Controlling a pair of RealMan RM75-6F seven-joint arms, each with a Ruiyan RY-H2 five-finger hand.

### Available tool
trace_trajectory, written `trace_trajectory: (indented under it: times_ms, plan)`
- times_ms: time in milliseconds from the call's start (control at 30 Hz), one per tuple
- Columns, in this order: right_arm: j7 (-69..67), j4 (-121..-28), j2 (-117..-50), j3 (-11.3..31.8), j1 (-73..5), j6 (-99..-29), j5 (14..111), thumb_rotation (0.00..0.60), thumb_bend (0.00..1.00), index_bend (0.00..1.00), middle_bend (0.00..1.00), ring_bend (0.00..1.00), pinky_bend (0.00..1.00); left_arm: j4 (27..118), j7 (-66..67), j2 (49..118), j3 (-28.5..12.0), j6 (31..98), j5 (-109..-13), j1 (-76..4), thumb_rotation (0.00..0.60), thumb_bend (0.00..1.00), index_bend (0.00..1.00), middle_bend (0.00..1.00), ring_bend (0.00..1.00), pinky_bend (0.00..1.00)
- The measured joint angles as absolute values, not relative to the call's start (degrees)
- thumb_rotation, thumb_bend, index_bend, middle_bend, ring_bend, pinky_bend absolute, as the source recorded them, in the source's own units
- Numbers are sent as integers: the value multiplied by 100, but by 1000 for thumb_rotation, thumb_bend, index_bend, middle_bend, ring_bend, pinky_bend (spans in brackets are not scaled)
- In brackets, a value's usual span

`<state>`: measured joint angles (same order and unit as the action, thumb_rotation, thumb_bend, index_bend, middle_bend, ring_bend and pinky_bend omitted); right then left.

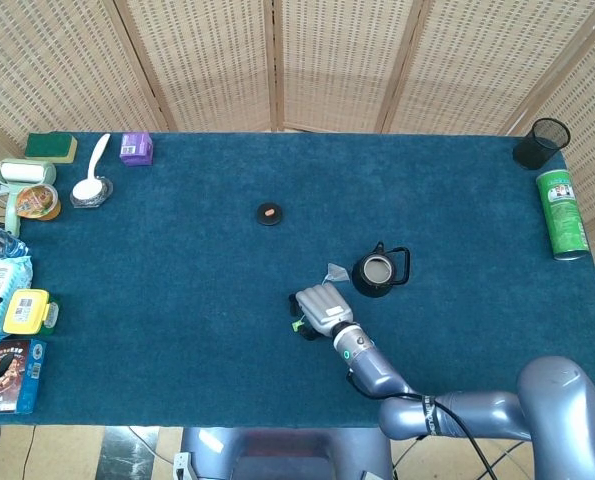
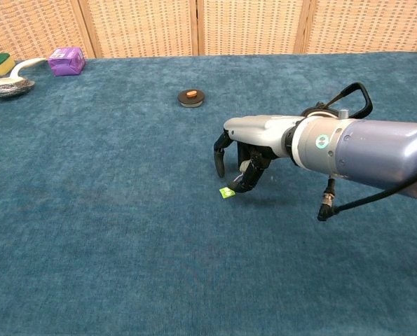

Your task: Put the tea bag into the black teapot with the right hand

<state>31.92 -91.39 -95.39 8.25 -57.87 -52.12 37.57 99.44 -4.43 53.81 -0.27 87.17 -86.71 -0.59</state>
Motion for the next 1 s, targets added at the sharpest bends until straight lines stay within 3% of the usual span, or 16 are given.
trace_trajectory:
  times_ms: [1000]
  plan:
    - [3395, -8913, -9910, 824, -5736, -5410, 3705, 600, 379, 488, 1000, 1000, 1000, 9902, -570, 5335, 34, 8877, -8759, 77, 600, 294, 184, 188, 78, 127]
